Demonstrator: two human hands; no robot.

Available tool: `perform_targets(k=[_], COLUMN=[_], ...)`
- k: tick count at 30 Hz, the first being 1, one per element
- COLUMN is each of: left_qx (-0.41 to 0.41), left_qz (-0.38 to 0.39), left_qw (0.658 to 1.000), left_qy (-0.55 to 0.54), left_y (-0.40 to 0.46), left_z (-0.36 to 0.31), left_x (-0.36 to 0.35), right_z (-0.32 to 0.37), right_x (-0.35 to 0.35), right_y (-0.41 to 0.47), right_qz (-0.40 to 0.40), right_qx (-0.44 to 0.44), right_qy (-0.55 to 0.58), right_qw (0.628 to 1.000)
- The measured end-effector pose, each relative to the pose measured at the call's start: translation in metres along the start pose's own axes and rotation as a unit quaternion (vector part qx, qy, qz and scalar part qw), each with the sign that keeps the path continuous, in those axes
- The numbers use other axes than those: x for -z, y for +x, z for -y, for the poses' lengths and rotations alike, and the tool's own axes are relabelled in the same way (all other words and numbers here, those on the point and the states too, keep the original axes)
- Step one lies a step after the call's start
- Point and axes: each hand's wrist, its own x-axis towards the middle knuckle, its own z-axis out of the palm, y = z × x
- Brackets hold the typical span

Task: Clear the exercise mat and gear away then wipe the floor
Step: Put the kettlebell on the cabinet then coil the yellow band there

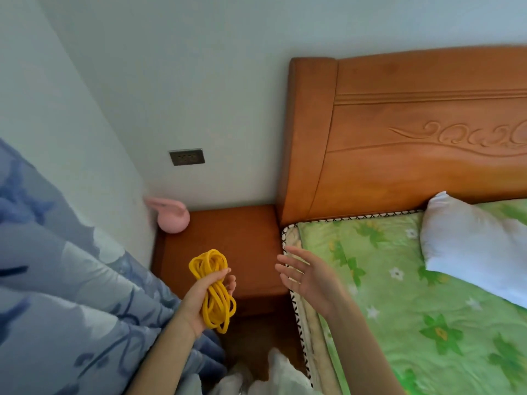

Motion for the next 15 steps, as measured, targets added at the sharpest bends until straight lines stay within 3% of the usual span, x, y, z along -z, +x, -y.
perform_targets(k=[15], left_qx=[-0.025], left_qz=[-0.059], left_qw=[0.994], left_qy=[-0.094], left_y=[0.04], left_z=[-0.064], left_x=[0.034], right_z=[0.006], right_x=[-0.069], right_y=[0.085], right_qz=[0.064], right_qx=[-0.053], right_qy=[-0.05], right_qw=[0.995])
